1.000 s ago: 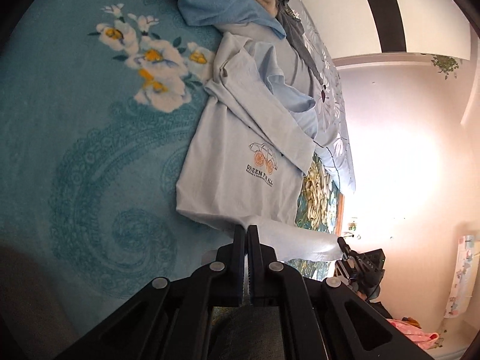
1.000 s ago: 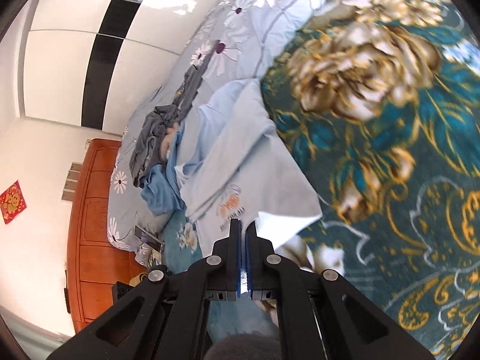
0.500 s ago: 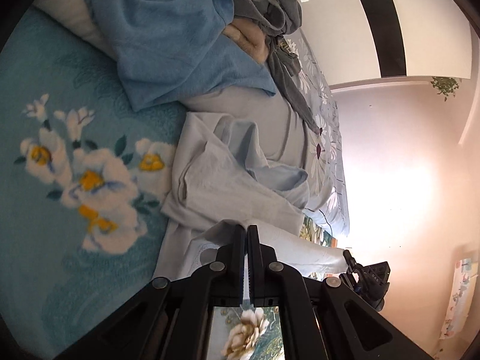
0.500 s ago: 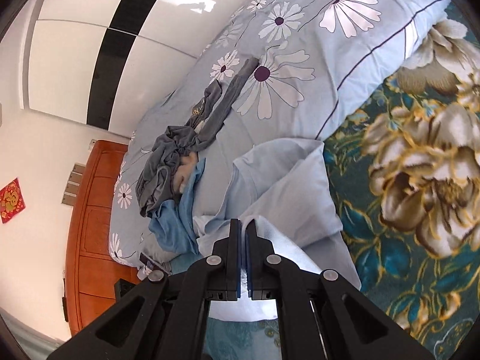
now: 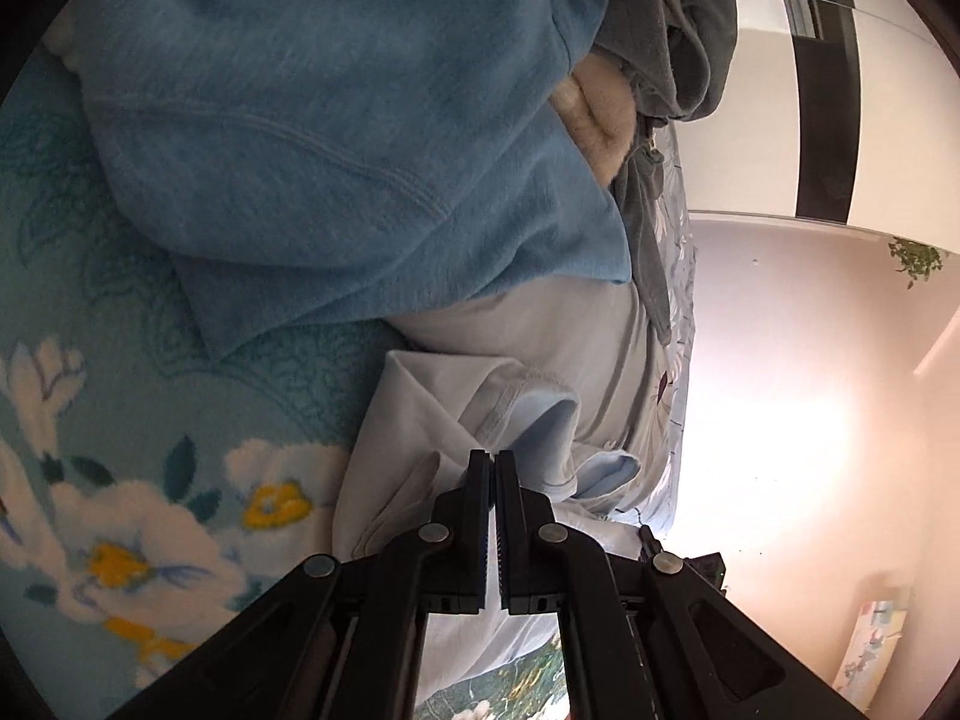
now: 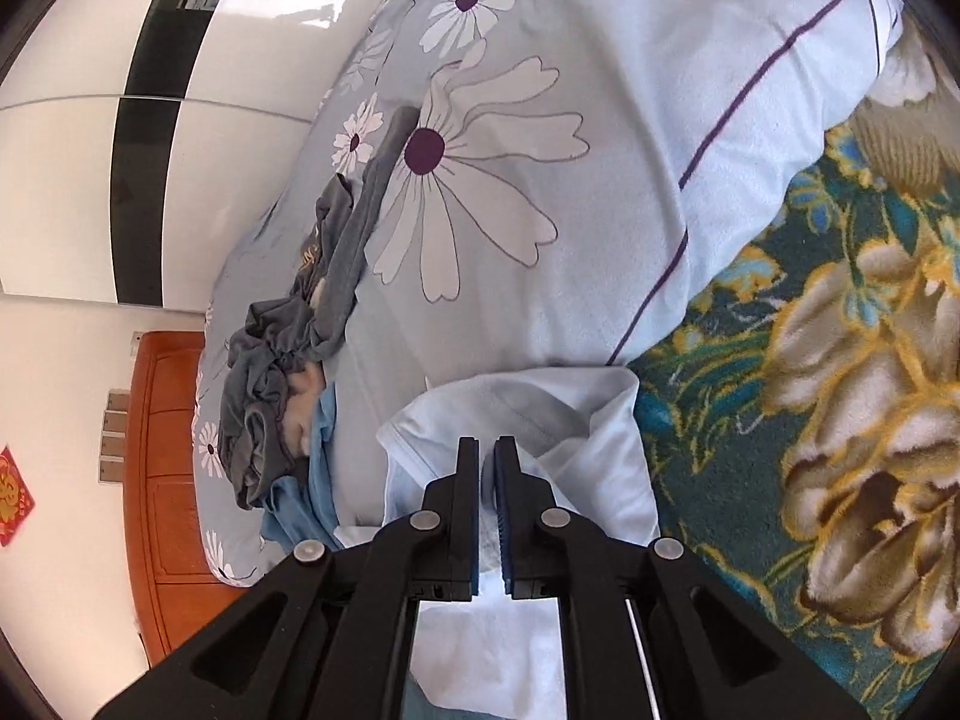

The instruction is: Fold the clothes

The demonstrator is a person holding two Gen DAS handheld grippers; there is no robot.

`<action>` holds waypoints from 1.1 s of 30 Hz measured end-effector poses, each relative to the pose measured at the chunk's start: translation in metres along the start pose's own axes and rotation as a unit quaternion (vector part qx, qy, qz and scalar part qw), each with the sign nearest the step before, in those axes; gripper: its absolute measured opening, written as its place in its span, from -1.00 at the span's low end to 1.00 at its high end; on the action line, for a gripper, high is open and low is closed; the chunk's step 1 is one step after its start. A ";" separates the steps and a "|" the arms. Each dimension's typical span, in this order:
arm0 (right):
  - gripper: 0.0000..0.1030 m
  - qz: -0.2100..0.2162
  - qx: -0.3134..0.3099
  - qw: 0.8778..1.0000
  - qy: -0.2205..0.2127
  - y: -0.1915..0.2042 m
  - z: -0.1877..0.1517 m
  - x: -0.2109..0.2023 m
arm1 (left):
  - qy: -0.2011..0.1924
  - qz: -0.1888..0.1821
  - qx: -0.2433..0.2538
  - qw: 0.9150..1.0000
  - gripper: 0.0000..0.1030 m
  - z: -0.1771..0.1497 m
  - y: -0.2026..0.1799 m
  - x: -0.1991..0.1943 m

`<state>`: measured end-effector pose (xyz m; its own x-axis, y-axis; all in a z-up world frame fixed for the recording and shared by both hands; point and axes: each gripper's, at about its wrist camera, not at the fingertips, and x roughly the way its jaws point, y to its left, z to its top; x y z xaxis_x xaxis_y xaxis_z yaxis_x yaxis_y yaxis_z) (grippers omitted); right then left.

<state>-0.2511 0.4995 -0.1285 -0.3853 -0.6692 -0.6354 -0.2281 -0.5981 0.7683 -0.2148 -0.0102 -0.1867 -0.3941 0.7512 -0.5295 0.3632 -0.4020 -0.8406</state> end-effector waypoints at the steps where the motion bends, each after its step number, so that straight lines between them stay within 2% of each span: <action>1: -0.80 0.005 -0.002 1.000 -0.006 0.001 0.003 -0.002 | -0.003 -0.005 0.001 1.000 -0.94 0.002 0.000 0.000; 4: -0.55 -0.003 -0.013 1.000 -0.028 0.002 0.007 -0.011 | -0.028 -0.006 0.001 1.000 -0.93 0.005 0.000 -0.010; 5: -0.55 -0.011 -0.019 0.999 -0.027 0.002 0.006 -0.012 | -0.031 0.004 0.007 1.000 -0.86 0.003 -0.001 -0.013; 7: -0.54 -0.022 -0.032 0.999 -0.017 0.000 0.002 -0.014 | -0.020 0.027 0.022 0.999 -0.74 -0.003 0.000 -0.015; 10: -0.54 -0.037 -0.049 0.998 0.002 -0.005 -0.007 -0.013 | 0.003 0.033 0.036 0.999 -0.55 -0.015 0.005 -0.012; 12: -0.44 -0.047 -0.059 0.997 0.014 -0.008 -0.013 -0.010 | 0.017 0.037 0.045 0.998 -0.36 -0.022 0.006 -0.008; 13: -0.39 -0.058 -0.062 0.996 0.018 -0.009 -0.015 -0.008 | 0.020 0.040 0.049 0.998 -0.35 -0.025 0.006 -0.006; 17: -0.38 -0.051 -0.060 0.997 0.026 -0.010 -0.017 0.000 | 0.033 0.045 0.059 0.997 -0.40 -0.030 0.003 0.002; 20: -0.38 -0.039 -0.066 0.997 0.025 -0.003 -0.017 0.003 | 0.040 0.062 0.080 0.994 -0.40 -0.031 -0.003 0.002; 21: -0.39 -0.040 -0.073 0.996 0.027 0.001 -0.017 0.004 | 0.040 0.068 0.088 0.993 -0.46 -0.031 -0.004 0.001; 22: -0.49 -0.041 -0.080 0.996 0.029 0.005 -0.017 0.005 | 0.039 0.074 0.096 0.992 -0.55 -0.031 -0.006 0.000; 23: -0.76 -0.044 -0.087 0.995 0.035 0.008 -0.018 0.006 | 0.039 0.079 0.105 0.990 -0.75 -0.031 -0.008 -0.001; 24: -0.85 -0.045 -0.094 0.994 0.040 0.011 -0.019 0.007 | 0.040 0.084 0.114 0.989 -0.86 -0.030 -0.012 0.000; 27: -0.91 -0.027 -0.110 0.992 0.058 0.020 -0.021 0.009 | 0.049 0.080 0.148 0.984 -0.91 -0.030 -0.027 0.003; 30: -0.92 0.000 -0.109 0.993 0.052 0.029 -0.017 0.007 | 0.042 0.030 0.131 0.990 -0.91 -0.023 -0.034 -0.004; 33: -0.92 0.034 -0.079 0.996 0.015 0.032 -0.001 0.001 | 0.016 -0.028 0.081 0.996 -0.91 -0.009 -0.034 -0.011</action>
<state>-0.2577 0.4793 -0.1046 -0.3676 -0.7223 -0.5858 -0.0569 -0.6112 0.7894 -0.2152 0.0000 -0.1512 -0.3814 0.7903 -0.4795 0.1993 -0.4362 -0.8775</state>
